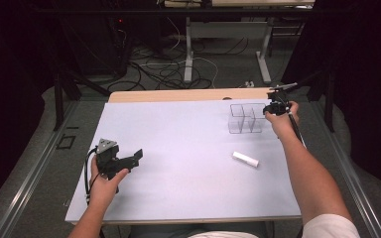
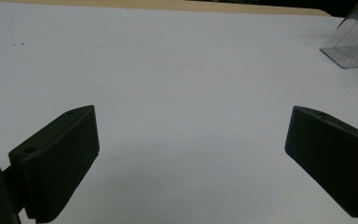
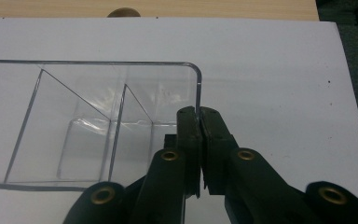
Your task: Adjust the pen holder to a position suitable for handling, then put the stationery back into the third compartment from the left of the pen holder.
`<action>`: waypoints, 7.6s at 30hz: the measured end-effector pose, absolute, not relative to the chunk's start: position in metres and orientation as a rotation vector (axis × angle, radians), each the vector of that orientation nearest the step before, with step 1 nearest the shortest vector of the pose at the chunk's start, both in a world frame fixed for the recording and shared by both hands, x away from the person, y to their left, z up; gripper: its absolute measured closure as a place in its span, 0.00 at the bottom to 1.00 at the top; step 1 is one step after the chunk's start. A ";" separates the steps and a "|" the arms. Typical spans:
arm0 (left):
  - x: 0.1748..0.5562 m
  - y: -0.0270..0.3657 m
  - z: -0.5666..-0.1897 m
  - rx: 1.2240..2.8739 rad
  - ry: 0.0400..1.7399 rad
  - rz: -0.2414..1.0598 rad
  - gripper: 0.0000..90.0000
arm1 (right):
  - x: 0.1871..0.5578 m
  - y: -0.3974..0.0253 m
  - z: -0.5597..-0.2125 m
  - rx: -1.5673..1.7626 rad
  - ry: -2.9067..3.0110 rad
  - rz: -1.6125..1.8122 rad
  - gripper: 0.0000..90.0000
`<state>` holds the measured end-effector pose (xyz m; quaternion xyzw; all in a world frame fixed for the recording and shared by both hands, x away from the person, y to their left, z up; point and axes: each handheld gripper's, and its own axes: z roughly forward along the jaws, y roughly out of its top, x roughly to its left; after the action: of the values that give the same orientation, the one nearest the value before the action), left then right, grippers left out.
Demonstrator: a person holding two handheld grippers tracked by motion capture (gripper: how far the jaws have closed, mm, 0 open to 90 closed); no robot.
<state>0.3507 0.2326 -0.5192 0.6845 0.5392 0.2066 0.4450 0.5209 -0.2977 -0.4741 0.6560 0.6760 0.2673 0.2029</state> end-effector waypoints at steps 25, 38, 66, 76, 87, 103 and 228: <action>0.352 0.233 -0.520 1.694 1.340 0.516 0.03 | 0.505 -0.255 -0.472 1.861 1.942 0.765 0.98; 0.351 0.233 -0.519 1.694 1.343 0.517 0.03 | 0.481 -0.217 -0.472 1.868 2.036 0.836 0.97; 0.351 0.231 -0.520 1.710 1.339 0.517 0.04 | 0.455 -0.226 -0.465 1.655 2.053 1.051 1.00; 0.352 0.231 -0.520 1.710 1.336 0.519 0.04 | 0.457 -0.216 -0.482 1.637 2.067 0.936 1.00; 0.352 0.230 -0.520 1.708 1.334 0.518 0.04 | 0.452 -0.207 -0.484 1.623 2.065 0.908 1.00; 0.352 0.230 -0.520 1.710 1.334 0.515 0.04 | 0.444 -0.170 -0.488 1.607 2.126 1.003 1.00; 0.354 0.223 -0.524 1.784 1.284 0.504 0.02 | 0.402 -0.250 -0.534 0.870 2.703 0.622 0.59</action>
<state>0.3538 0.2233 -0.5242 0.7146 0.5145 0.2017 0.4288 0.4020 -0.2497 -0.5337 0.2972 0.9234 0.2125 0.1173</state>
